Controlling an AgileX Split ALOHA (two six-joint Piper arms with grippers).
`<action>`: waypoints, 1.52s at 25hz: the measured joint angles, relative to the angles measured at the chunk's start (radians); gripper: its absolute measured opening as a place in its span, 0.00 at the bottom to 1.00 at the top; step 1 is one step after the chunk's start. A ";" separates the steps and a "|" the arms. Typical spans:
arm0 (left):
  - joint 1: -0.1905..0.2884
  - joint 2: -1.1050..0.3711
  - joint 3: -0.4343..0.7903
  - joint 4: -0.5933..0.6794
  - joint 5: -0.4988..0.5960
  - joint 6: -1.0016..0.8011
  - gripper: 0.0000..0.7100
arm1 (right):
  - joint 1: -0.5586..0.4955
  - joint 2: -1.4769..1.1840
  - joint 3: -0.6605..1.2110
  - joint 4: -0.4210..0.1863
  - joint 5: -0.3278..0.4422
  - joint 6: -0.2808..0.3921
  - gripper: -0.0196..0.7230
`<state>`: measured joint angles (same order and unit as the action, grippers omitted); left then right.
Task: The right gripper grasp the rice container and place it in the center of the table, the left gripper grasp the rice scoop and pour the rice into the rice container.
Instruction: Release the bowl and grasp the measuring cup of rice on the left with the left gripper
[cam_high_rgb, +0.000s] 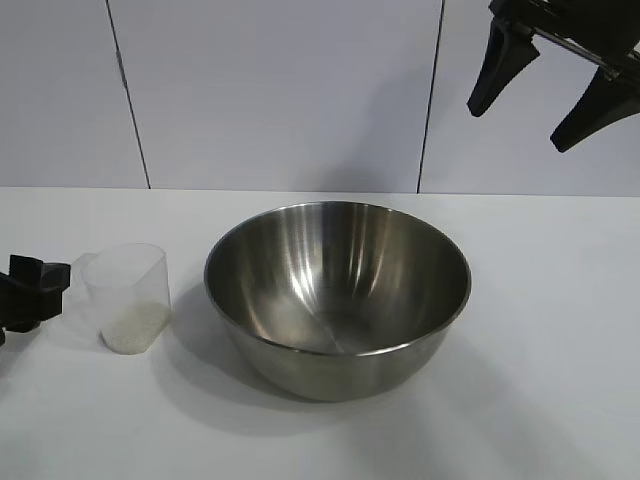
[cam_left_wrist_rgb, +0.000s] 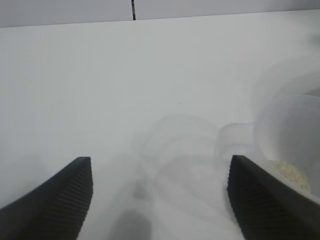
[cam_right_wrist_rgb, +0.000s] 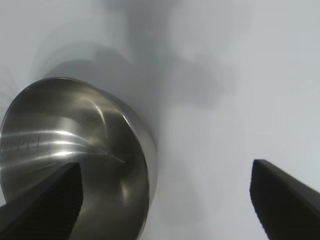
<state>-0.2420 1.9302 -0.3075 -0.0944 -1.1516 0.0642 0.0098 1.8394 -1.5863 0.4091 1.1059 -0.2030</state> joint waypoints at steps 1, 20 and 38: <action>0.000 0.003 -0.003 0.000 0.001 0.000 0.76 | 0.000 0.000 0.000 0.000 0.000 0.000 0.87; 0.000 0.140 -0.070 0.023 0.000 -0.006 0.76 | 0.000 0.000 0.000 0.000 -0.007 0.000 0.87; 0.000 0.145 -0.161 0.028 0.000 -0.006 0.74 | 0.000 0.000 0.000 0.000 -0.006 0.000 0.87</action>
<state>-0.2420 2.0751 -0.4682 -0.0661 -1.1518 0.0587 0.0098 1.8394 -1.5863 0.4091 1.0997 -0.2030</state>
